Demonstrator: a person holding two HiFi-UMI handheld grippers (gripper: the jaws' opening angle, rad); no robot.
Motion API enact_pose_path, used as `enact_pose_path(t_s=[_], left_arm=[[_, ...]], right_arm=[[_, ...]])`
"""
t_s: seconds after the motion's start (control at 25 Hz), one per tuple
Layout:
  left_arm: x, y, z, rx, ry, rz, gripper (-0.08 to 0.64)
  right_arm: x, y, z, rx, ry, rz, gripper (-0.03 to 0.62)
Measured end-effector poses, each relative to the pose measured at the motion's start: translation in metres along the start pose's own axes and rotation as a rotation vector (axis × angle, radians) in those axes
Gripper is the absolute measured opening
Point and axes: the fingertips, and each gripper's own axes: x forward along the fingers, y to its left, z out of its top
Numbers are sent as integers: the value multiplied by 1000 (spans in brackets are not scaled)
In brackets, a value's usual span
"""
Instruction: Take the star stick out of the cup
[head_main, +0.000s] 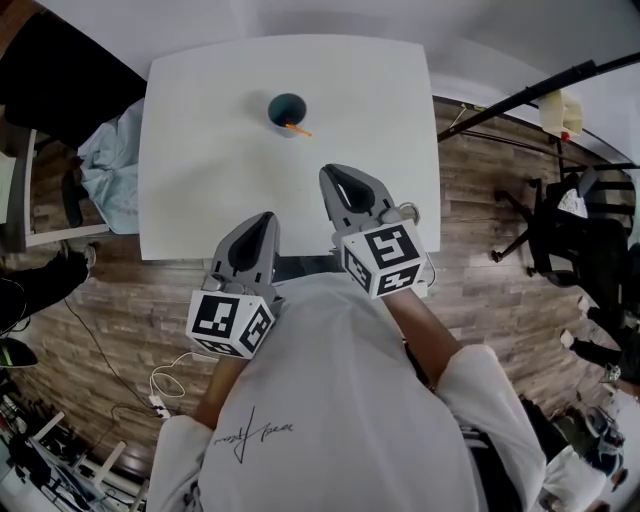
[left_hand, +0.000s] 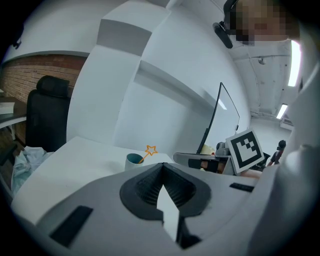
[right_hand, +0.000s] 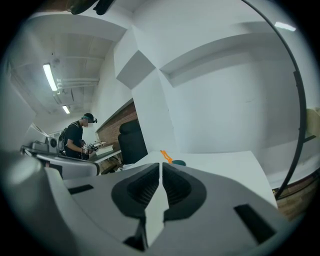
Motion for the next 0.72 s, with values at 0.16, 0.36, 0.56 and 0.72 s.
enact_pose_path(t_s=[0.16, 0.36, 0.56, 0.72], left_arm=[[4, 3, 1, -7, 3, -8, 5], [6, 9, 2, -13, 7, -5, 5], [6, 17, 2, -20, 13, 4, 5], [6, 23, 3, -23, 17, 9, 5]], right_arm=[[9, -4, -4, -5, 9, -9, 12], [21, -7, -12, 4, 28, -11, 15], [35, -10, -21, 11, 44, -12, 29], [45, -11, -29, 9, 60, -16, 63]])
